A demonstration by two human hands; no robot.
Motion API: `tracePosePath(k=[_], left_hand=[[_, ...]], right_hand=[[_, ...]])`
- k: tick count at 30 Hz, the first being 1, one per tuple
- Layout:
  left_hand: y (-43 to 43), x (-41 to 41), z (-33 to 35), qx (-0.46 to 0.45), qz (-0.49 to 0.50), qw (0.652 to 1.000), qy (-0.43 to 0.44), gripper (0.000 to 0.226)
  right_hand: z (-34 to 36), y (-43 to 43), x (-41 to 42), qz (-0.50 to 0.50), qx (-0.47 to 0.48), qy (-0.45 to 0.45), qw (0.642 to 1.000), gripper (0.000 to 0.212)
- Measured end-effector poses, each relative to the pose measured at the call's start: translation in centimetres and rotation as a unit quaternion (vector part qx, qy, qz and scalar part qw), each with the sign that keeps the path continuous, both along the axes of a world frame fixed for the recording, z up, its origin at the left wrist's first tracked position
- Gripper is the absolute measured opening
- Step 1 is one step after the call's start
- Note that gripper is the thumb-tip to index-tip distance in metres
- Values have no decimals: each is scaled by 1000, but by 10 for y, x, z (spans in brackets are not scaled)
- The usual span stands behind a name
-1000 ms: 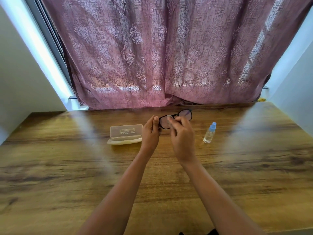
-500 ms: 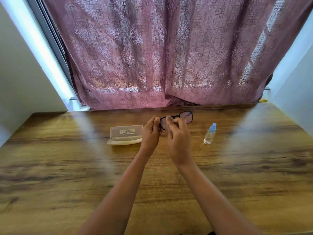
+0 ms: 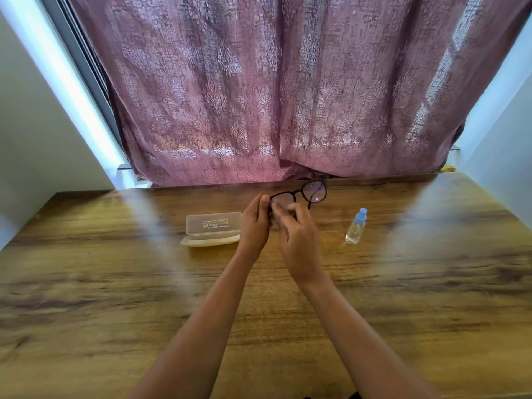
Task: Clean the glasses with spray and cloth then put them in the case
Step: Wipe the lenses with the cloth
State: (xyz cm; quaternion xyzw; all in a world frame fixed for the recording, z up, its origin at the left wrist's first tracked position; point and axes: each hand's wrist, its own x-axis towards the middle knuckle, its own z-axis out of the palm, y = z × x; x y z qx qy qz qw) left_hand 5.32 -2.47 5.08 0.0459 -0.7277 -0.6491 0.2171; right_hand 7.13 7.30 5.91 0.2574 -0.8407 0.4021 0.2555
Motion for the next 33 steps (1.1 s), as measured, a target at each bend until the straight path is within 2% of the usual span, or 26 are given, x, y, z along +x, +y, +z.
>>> tracePosePath(k=[4, 10, 15, 21, 26, 30, 33], left_hand=[[-1, 2, -3, 3, -11, 1000, -1, 34], [0, 2, -2, -22, -5, 1000, 5, 35], [-1, 2, -2, -13, -5, 1000, 5, 36], [-3, 4, -5, -21, -11, 1000, 6, 35], [-3, 3, -3, -20, 0, 1000, 9, 35], [-3, 1, -4, -37, 4, 999, 16, 35], [-3, 0, -2, -15, -6, 1000, 17, 35]], right_hand=[[5, 13, -16, -56, -39, -10, 998, 33], [1, -4, 1, 0, 12, 6, 1000, 26], [6, 12, -16, -53, -16, -4, 998, 31], [0, -3, -4, -2, 28, 11, 1000, 28], [5, 10, -20, -54, -12, -8, 998, 30], [3, -9, -3, -5, 16, 11, 1000, 27], [4, -3, -7, -11, 20, 19, 1000, 26]])
